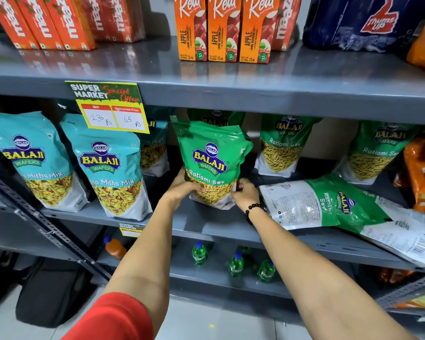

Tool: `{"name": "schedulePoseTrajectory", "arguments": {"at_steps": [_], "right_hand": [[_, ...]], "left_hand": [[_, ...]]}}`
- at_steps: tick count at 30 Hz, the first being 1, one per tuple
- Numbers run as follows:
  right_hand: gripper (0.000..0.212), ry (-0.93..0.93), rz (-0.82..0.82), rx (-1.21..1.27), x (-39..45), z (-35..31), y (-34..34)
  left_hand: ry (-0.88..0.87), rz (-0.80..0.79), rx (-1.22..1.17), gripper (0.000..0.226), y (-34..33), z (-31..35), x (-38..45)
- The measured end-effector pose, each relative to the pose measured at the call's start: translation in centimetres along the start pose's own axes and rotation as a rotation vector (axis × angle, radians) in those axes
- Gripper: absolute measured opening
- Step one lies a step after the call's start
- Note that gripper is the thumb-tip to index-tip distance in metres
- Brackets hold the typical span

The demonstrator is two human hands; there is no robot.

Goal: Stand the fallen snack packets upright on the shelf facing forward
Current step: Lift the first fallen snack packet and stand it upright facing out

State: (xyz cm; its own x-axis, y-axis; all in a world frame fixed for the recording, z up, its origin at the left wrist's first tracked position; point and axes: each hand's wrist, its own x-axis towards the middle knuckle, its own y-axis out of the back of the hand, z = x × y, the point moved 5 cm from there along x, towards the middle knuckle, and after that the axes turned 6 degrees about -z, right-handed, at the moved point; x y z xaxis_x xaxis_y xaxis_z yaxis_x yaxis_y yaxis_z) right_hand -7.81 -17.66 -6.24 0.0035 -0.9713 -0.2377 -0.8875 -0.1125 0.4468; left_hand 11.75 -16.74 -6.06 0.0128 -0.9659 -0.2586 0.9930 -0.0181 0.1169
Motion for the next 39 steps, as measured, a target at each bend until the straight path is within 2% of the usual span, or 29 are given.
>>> {"name": "schedulePoseTrajectory", "arguments": {"at_steps": [3,6,10,16,32,36,39], "right_hand": [[0.058,0.017,-0.137,0.062,-0.3,-0.2,-0.8],[0.061,0.056,-0.216,0.158,-0.9,-0.6,-1.3],[0.059,0.095,-0.180,0.118,-1.7,-1.2,-1.4],[0.054,0.126,-0.199,0.089,-3.7,-1.1,-2.5],[0.050,0.108,-0.236,0.087,-6.9,-0.6,-3.6],[0.059,0.083,-0.217,0.070,-7.1,-0.3,-3.6],[0.071,0.060,-0.187,0.030,-7.1,0.4,-3.3]], "left_hand": [[-0.021,-0.023,-0.044,0.091,-0.3,0.0,-0.3],[-0.049,0.039,-0.104,0.078,0.0,-0.2,-0.9],[-0.089,0.102,-0.117,0.067,0.4,-0.1,-2.6],[-0.092,0.161,-0.078,0.064,1.5,-0.7,-5.2],[-0.111,0.090,-0.059,0.062,2.0,-1.7,-8.9],[-0.063,0.084,-0.075,0.072,1.9,-1.9,-9.2],[-0.024,0.121,-0.031,0.113,2.3,-3.1,-9.4]]}}
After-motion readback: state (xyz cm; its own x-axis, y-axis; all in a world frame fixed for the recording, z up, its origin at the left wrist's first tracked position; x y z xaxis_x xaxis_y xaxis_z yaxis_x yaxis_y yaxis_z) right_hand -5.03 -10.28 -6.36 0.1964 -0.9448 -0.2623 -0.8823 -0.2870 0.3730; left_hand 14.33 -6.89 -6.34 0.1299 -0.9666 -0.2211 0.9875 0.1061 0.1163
